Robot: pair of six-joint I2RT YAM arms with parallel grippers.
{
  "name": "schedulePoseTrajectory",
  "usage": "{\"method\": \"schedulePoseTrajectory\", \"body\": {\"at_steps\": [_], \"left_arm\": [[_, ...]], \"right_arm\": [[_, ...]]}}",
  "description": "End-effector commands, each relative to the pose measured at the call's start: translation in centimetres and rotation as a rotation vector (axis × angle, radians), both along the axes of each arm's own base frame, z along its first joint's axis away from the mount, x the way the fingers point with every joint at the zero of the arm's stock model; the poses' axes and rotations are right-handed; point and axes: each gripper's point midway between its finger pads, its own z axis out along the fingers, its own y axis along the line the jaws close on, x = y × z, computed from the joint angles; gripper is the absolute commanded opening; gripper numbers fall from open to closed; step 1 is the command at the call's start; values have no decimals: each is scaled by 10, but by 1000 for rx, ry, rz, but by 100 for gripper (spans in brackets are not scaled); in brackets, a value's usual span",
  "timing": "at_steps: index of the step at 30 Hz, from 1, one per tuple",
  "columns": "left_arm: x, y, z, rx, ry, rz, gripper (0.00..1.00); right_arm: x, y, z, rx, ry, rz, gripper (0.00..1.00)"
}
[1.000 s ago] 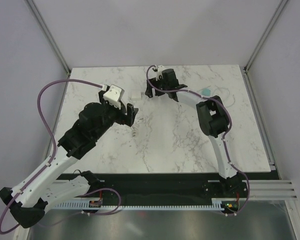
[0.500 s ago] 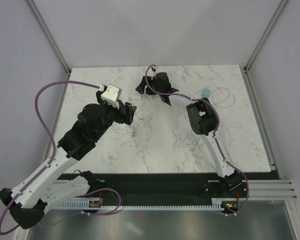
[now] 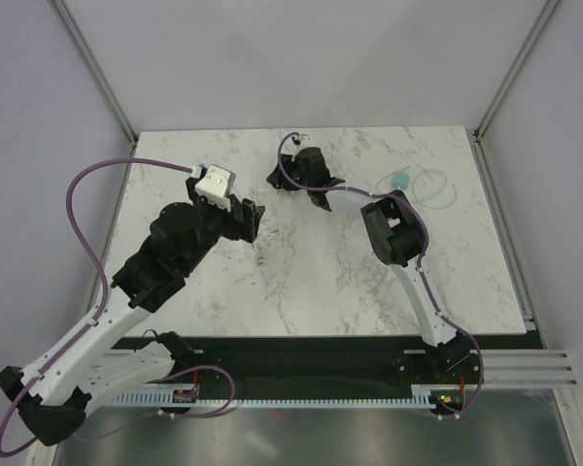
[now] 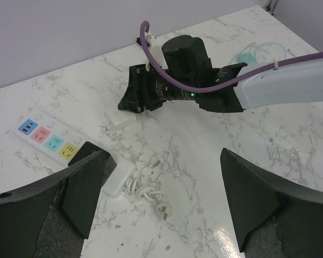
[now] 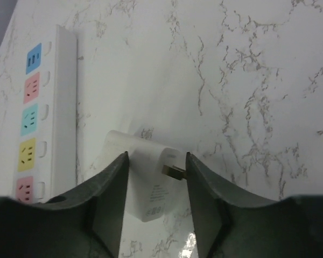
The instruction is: Insert the plug
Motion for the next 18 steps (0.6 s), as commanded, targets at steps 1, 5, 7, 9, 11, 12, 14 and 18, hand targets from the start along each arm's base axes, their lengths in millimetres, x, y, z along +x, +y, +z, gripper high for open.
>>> {"method": "schedulePoseTrajectory", "body": {"at_steps": [1, 5, 7, 9, 11, 12, 14, 18], "left_arm": [[3, 4, 14, -47, -44, 35, 93], [4, 4, 14, -49, -44, 37, 93], [5, 4, 12, -43, -41, 39, 93], [6, 3, 11, -40, -39, 41, 93], [6, 3, 10, -37, -37, 42, 93], [6, 3, 10, -38, -38, 42, 93], [6, 3, 10, -40, -38, 41, 93], [6, 3, 9, -39, -38, 41, 93]], "right_arm": [[-11, -21, -13, -108, 37, -25, 49], [-19, -22, -5, -95, 19, 4, 37], [-25, -21, -2, -91, 25, 26, 34], [-33, -26, 0, -103, 28, 32, 34], [-41, -33, 0, -122, 32, 35, 32], [-43, -36, -1, -128, 35, 34, 32], [-52, -42, -1, -141, 40, 37, 28], [-70, -51, -4, -160, 60, 57, 25]]}}
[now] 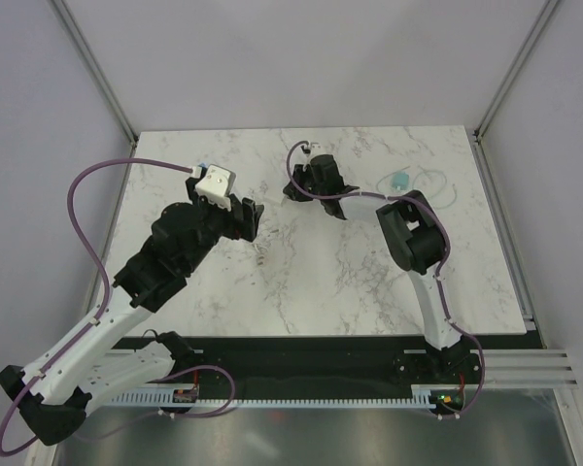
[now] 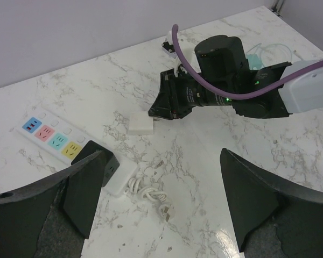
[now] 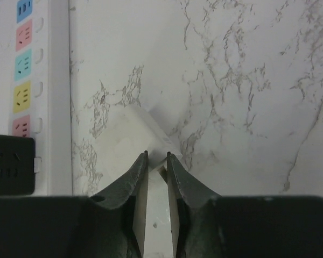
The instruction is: Insert the plug
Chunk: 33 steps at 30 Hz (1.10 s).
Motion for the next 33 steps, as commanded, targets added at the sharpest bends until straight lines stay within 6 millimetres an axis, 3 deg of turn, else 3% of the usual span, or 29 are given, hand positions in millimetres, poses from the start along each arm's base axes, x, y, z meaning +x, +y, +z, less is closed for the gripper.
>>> {"method": "schedulePoseTrajectory", "body": {"at_steps": [1, 6, 11, 18, 26, 33], "left_arm": [[4, 1, 12, -37, -42, 20, 93], [6, 7, 14, -19, -58, 50, 92], [5, 12, 18, -36, -72, 72, 92], [6, 23, 20, -30, -90, 124, 92], [3, 29, 27, -62, -107, 140, 91], [1, 30, 29, -79, -116, 142, 90]], "right_arm": [[-26, -19, -13, -92, 37, 40, 24], [-58, -45, -14, -184, 25, 82, 27], [-66, -43, 5, -214, -14, 172, 50], [-72, -26, 3, -205, -43, 316, 84], [-73, -22, -7, -257, -93, 274, 85], [-64, -23, 13, -239, -95, 44, 82]]}}
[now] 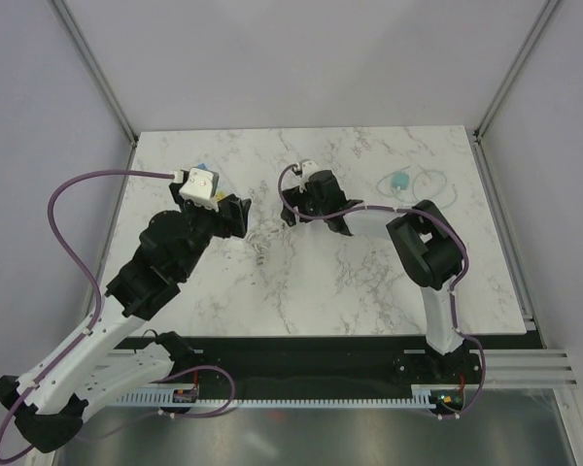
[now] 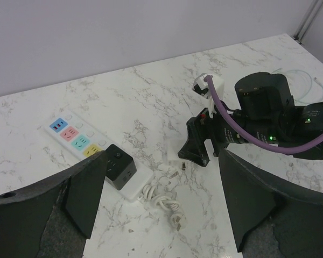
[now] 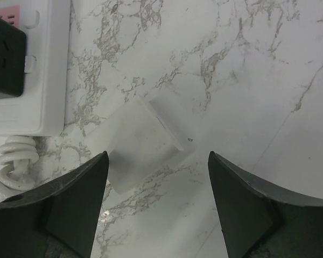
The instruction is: Insert the plug
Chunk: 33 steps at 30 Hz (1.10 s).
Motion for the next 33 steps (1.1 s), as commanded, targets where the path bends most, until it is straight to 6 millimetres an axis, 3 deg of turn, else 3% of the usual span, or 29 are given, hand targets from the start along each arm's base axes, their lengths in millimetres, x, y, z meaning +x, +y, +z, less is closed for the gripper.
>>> {"method": "schedulePoseTrajectory", "body": {"at_steps": [1, 5, 7, 12, 15, 16, 21, 24, 33], "left_arm": [[2, 5, 14, -35, -50, 31, 90], [1, 6, 15, -42, -53, 33, 90], [0, 7, 18, -50, -61, 33, 90], [-2, 8, 20, -68, -70, 35, 90], [-3, 10, 22, -77, -76, 36, 90], [-4, 11, 22, -79, -78, 38, 90], [-6, 15, 27, -79, -98, 49, 90], [-6, 31, 33, -87, -125, 118, 90], [-10, 40, 38, -128, -157, 140, 90]], "right_arm": [[11, -10, 24, 14, -36, -204, 82], [12, -23, 40, 20, -31, -444, 82], [7, -14, 52, 47, -18, -530, 82], [-9, 0, 51, 101, 58, -727, 82], [-10, 9, 42, 92, 57, -766, 82], [-4, 6, 48, 93, 31, -807, 82], [-6, -3, 17, 8, 39, -868, 82], [-5, 1, 4, -15, 46, -858, 82], [-3, 19, -16, -17, 70, -801, 80]]}}
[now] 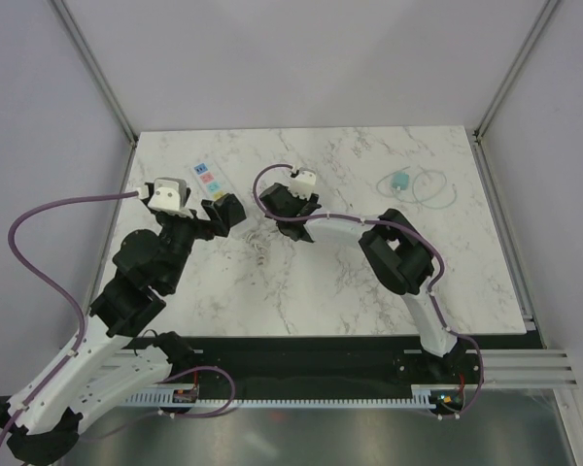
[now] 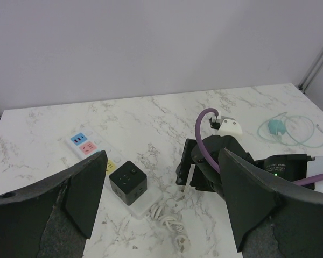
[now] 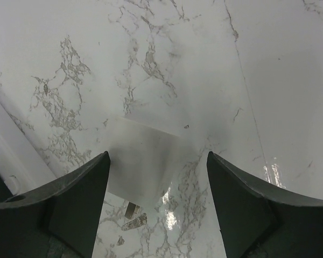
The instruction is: Insert the plug
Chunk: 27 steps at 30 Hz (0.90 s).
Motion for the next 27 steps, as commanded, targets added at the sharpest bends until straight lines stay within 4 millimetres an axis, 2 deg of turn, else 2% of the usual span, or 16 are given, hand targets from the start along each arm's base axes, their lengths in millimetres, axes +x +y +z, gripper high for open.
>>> {"method": "schedulePoseTrajectory", "body": {"at_steps": [1, 5, 9, 11, 13, 15, 16, 17, 18, 19, 20, 21, 22, 24, 25, 27], "left_arm": [[2, 8, 13, -31, -46, 43, 90], [2, 7, 12, -37, -45, 36, 90], [2, 6, 12, -38, -44, 32, 90], [1, 7, 12, -40, -46, 33, 90], [1, 8, 12, -41, -47, 36, 90], [0, 7, 14, -43, -50, 33, 90], [0, 7, 14, -42, -51, 32, 90], [0, 7, 13, -40, -49, 32, 90], [1, 7, 13, -40, -49, 30, 90], [1, 7, 12, -39, -48, 30, 90], [0, 6, 12, -40, -48, 29, 90], [1, 6, 12, -41, -47, 27, 90], [1, 5, 12, -42, -46, 25, 90], [0, 5, 13, -44, -47, 22, 90], [0, 5, 13, -46, -47, 20, 90], [1, 4, 12, -46, -46, 19, 90]], "right_arm": [[-6, 3, -20, -28, 35, 23, 80], [-4, 7, -9, -8, 4, 20, 78], [2, -2, 13, -35, -37, -9, 73], [-1, -5, 11, -63, -30, 8, 73], [-9, -9, 1, -100, 6, 63, 74], [-23, -15, -18, -130, 52, 131, 74], [-25, -13, -20, -137, 50, 184, 71], [-28, -18, -16, -148, 46, 198, 69], [-36, -33, -27, -205, 65, 223, 65], [-40, -49, -26, -209, 80, 230, 63], [-34, -51, -15, -195, 65, 236, 63], [-39, -67, -22, -207, 90, 239, 62], [-34, -84, -22, -209, 106, 235, 62], [-37, -94, -8, -177, 109, 272, 63], [-33, -100, 8, -169, 84, 281, 64], [-36, -97, 20, -143, 79, 311, 69]]}}
